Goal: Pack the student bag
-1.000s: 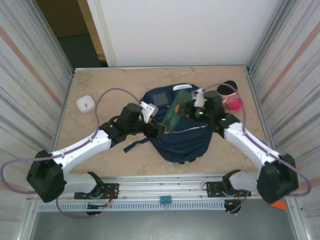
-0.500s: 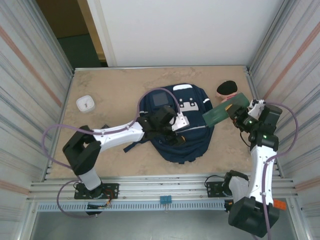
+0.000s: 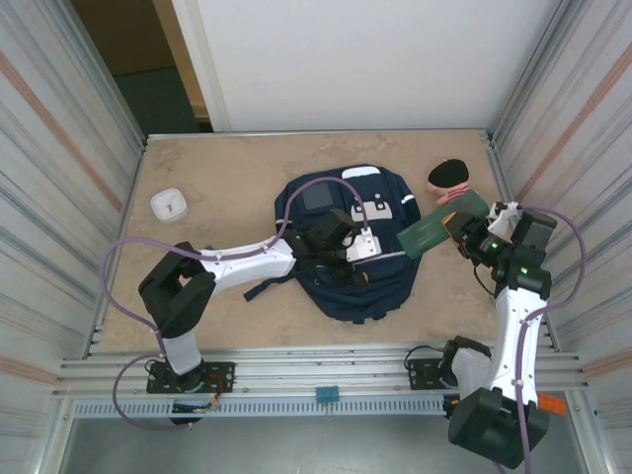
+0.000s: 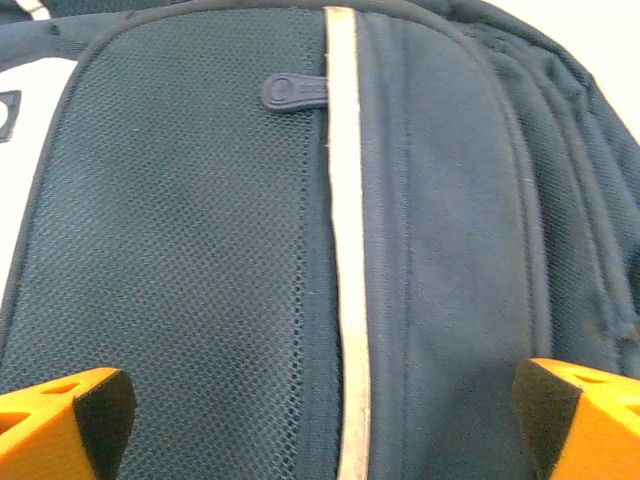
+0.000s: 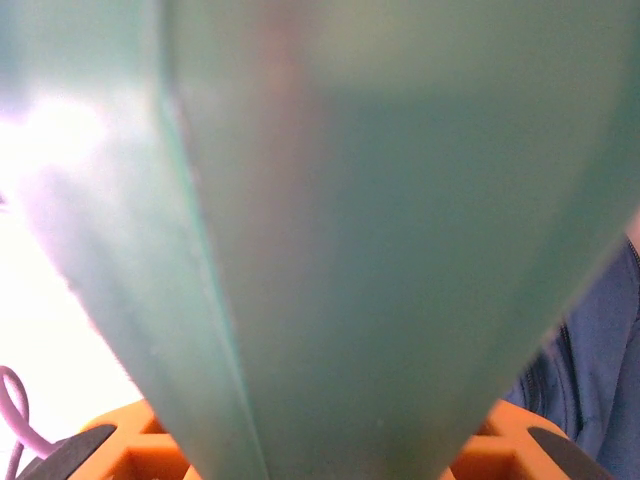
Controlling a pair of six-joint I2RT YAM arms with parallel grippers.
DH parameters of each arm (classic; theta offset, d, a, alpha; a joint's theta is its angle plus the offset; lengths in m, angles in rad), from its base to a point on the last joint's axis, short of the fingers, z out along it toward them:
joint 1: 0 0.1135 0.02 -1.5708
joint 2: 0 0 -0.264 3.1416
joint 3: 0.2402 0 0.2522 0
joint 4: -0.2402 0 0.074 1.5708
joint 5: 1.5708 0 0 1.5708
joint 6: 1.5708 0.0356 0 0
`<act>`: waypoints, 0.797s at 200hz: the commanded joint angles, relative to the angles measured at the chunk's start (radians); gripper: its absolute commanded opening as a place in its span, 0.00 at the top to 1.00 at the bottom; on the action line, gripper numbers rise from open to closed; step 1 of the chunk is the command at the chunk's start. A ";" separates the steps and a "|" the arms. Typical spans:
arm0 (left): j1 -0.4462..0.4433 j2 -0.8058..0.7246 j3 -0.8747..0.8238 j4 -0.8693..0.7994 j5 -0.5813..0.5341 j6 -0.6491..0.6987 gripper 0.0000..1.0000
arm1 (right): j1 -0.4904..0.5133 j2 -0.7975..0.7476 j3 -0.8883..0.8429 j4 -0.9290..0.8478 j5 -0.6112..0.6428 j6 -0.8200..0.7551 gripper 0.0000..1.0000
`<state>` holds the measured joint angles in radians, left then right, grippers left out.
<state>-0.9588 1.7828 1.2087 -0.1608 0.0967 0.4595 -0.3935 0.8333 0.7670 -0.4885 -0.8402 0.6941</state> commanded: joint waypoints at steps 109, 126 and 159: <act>-0.028 0.009 -0.046 -0.065 -0.016 0.042 0.01 | -0.008 -0.024 -0.020 0.013 -0.051 -0.022 0.76; -0.028 0.024 -0.037 -0.027 -0.171 0.020 0.17 | -0.007 -0.029 -0.024 0.013 -0.049 -0.021 0.76; -0.028 -0.027 -0.001 0.005 -0.222 0.007 0.69 | -0.011 -0.040 -0.021 -0.016 -0.011 -0.032 0.77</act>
<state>-0.9905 1.7943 1.1812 -0.1974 -0.0177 0.4820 -0.3935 0.8227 0.7395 -0.5007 -0.8532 0.6941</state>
